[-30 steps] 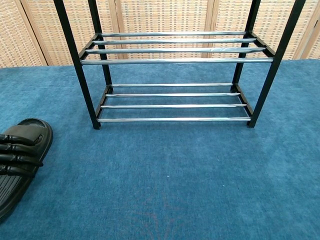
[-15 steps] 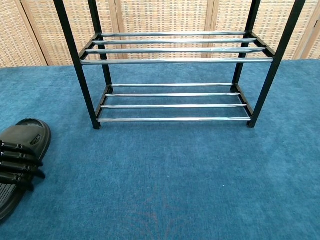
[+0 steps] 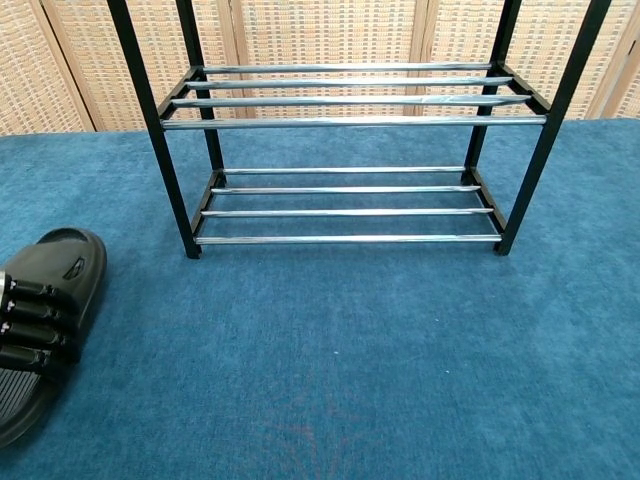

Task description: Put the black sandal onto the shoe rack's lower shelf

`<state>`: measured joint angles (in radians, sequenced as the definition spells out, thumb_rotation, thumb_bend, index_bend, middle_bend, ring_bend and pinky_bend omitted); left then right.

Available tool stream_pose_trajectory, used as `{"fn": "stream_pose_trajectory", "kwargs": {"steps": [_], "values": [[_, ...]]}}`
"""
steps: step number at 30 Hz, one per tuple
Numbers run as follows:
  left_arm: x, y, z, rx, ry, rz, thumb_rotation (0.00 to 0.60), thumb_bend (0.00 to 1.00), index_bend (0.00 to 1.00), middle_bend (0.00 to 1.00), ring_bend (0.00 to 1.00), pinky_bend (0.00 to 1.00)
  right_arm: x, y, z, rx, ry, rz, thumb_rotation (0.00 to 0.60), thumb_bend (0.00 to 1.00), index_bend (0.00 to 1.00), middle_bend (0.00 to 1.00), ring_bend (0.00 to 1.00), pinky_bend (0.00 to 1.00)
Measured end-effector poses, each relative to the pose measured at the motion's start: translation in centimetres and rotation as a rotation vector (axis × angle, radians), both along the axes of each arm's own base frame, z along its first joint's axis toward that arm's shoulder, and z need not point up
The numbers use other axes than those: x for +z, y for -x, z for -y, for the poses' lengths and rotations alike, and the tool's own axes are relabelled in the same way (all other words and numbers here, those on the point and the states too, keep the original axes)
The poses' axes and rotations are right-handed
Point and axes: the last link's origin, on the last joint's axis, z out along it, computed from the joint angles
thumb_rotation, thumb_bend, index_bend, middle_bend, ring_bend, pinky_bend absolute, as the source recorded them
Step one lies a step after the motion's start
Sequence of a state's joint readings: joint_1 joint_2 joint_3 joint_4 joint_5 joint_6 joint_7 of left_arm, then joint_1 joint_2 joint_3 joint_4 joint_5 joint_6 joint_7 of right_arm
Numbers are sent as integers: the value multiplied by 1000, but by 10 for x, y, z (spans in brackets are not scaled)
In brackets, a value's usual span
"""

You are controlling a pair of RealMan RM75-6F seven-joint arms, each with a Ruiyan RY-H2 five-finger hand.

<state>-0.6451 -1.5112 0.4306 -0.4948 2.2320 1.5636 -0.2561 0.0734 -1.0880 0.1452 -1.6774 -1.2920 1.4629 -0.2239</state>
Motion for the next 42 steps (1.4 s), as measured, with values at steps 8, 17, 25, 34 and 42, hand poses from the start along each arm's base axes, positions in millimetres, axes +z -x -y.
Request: {"fn": "stream_pose_trajectory", "kwargs": {"steps": [8, 17, 25, 34, 42], "values": [[4, -30, 8, -169, -6, 91, 600, 72, 657, 559, 463, 453, 3, -2, -3, 12, 4, 15, 600, 0, 0, 0, 0, 0], [-15, -78, 22, -290, 47, 140, 600, 72, 657, 559, 463, 453, 8, -4, -5, 28, 2, 37, 600, 0, 0, 0, 0, 0], [-51, -124, 15, -398, 107, 167, 600, 72, 662, 560, 463, 453, 9, -2, -5, 18, -4, 46, 600, 0, 0, 0, 0, 0], [-66, -148, -20, -441, 89, 151, 600, 72, 678, 572, 467, 453, 12, 6, -1, -15, 5, 49, 600, 0, 0, 0, 0, 0], [-69, -160, -69, -435, 13, 104, 600, 72, 678, 571, 467, 450, 14, 15, 4, -55, 13, 55, 600, 0, 0, 0, 0, 0]]}}
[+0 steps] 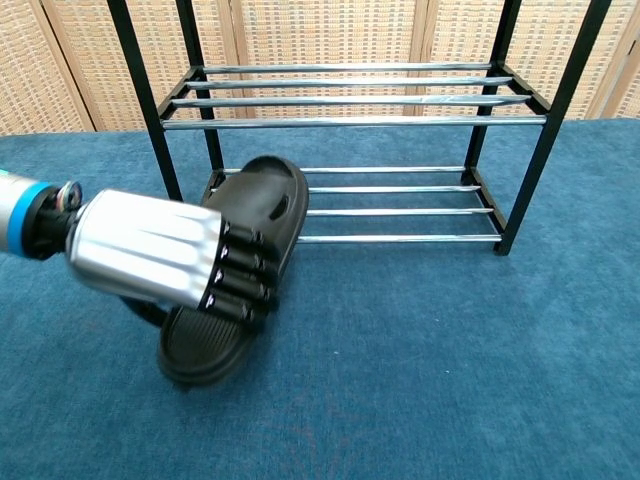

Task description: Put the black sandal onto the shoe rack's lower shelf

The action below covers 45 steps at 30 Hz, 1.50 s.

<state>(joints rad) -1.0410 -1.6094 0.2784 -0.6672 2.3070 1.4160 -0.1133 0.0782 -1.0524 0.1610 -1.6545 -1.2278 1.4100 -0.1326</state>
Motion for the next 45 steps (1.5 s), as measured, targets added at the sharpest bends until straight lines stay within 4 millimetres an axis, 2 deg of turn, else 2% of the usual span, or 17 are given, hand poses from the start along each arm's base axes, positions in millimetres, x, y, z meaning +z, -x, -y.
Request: {"fn": "stream_pose_trajectory", "kwargs": {"steps": [8, 12, 20, 34, 41, 43, 45], "values": [[4, -6, -42, 30, -93, -40, 600, 72, 678, 567, 467, 450, 1, 10, 8, -50, 3, 8, 600, 0, 0, 0, 0, 0], [1, -10, -57, 61, -130, -47, 600, 71, 678, 560, 467, 450, 0, 12, 10, -57, 0, 2, 600, 0, 0, 0, 0, 0], [-11, -17, -71, 99, -173, -69, 600, 73, 678, 550, 467, 450, 0, 16, 11, -73, -1, -5, 600, 0, 0, 0, 0, 0], [-12, -21, -84, 111, -222, -111, 600, 72, 678, 511, 451, 450, 0, 20, 9, -95, 11, -16, 600, 0, 0, 0, 0, 0], [-11, -20, -90, 127, -260, -109, 600, 72, 650, 398, 350, 437, -1, 20, 9, -98, 10, -15, 600, 0, 0, 0, 0, 0], [-10, -21, -91, 123, -266, -108, 600, 72, 559, 306, 270, 389, -1, 20, 9, -100, 10, -15, 600, 0, 0, 0, 0, 0], [-10, -21, -92, 120, -277, -107, 600, 72, 423, 175, 160, 304, 0, 21, 10, -102, 10, -15, 600, 0, 0, 0, 0, 0]]}}
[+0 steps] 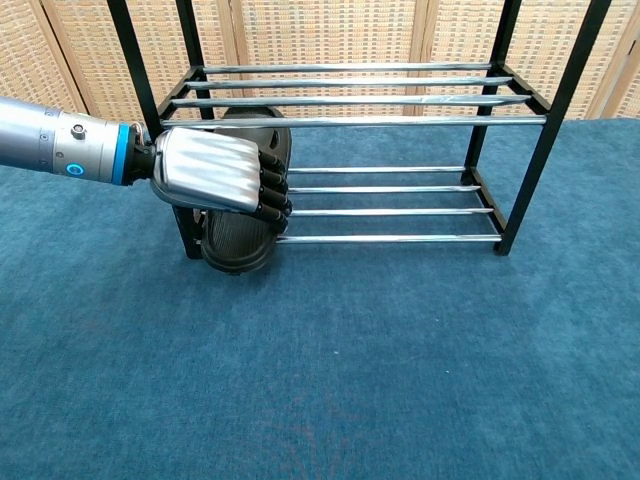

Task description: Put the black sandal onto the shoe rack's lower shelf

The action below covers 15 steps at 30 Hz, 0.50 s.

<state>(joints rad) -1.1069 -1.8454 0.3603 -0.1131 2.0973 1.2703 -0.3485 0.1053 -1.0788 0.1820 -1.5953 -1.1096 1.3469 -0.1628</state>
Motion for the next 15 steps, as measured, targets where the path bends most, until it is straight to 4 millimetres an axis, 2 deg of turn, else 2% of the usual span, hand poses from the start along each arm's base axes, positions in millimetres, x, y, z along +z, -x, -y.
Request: {"fn": "stream_pose_trajectory", "kwargs": {"steps": [2, 4, 15], "values": [[0, 1, -1, -3, -7, -10, 600, 72, 290, 54, 66, 222, 0, 0, 0, -1, 1, 0, 600, 0, 0, 0, 0, 0], [0, 2, -1, -7, -10, -18, 600, 73, 230, 5, 29, 196, 0, 0, 0, -1, 1, 1, 600, 0, 0, 0, 0, 0], [0, 5, 0, -10, -19, -21, 600, 72, 210, 0, 0, 189, 1, -1, -1, 3, 1, 4, 600, 0, 0, 0, 0, 0]]}}
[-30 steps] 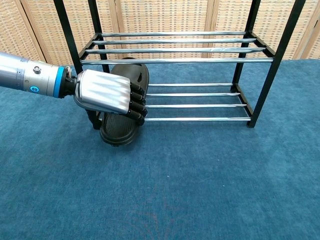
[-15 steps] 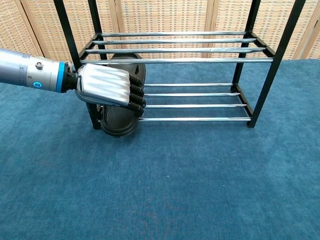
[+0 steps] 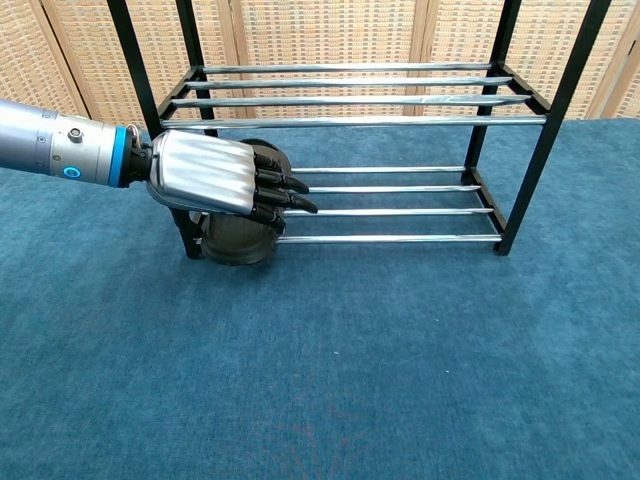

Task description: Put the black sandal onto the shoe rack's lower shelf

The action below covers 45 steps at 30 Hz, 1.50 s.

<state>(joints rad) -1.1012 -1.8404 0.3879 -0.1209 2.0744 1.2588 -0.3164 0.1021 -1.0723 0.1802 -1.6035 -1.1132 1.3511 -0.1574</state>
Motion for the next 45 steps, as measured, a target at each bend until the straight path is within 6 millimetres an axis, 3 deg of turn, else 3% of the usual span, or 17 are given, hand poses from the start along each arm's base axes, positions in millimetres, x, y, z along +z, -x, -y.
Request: {"fn": "stream_pose_trajectory", "kwargs": {"steps": [16, 25, 28, 36, 40, 42, 45], "values": [[11, 2, 18, -57, 89, 65, 600, 72, 209, 0, 0, 189, 0, -6, -4, 26, -5, 9, 600, 0, 0, 0, 0, 0], [39, 19, 44, -94, 168, 172, 600, 71, 209, 0, 0, 189, 1, -14, -10, 63, -12, 26, 600, 0, 0, 0, 0, 0], [54, 36, 59, -74, 187, 230, 600, 72, 209, 0, 0, 189, 1, -18, -13, 78, -16, 32, 600, 0, 0, 0, 0, 0], [92, 120, 120, 152, 160, 352, 600, 71, 209, 0, 0, 166, -3, -28, -20, 122, -42, 48, 600, 0, 0, 0, 0, 0], [111, 156, 154, 315, 59, 492, 600, 72, 209, 0, 0, 14, -2, -32, -22, 139, -45, 58, 600, 0, 0, 0, 0, 0], [122, 174, 171, 423, -26, 571, 600, 72, 200, 0, 0, 0, -2, -33, -23, 147, -48, 62, 600, 0, 0, 0, 0, 0], [135, 192, 187, 569, -137, 663, 600, 72, 52, 0, 0, 0, -2, -36, -25, 159, -53, 70, 600, 0, 0, 0, 0, 0]]}}
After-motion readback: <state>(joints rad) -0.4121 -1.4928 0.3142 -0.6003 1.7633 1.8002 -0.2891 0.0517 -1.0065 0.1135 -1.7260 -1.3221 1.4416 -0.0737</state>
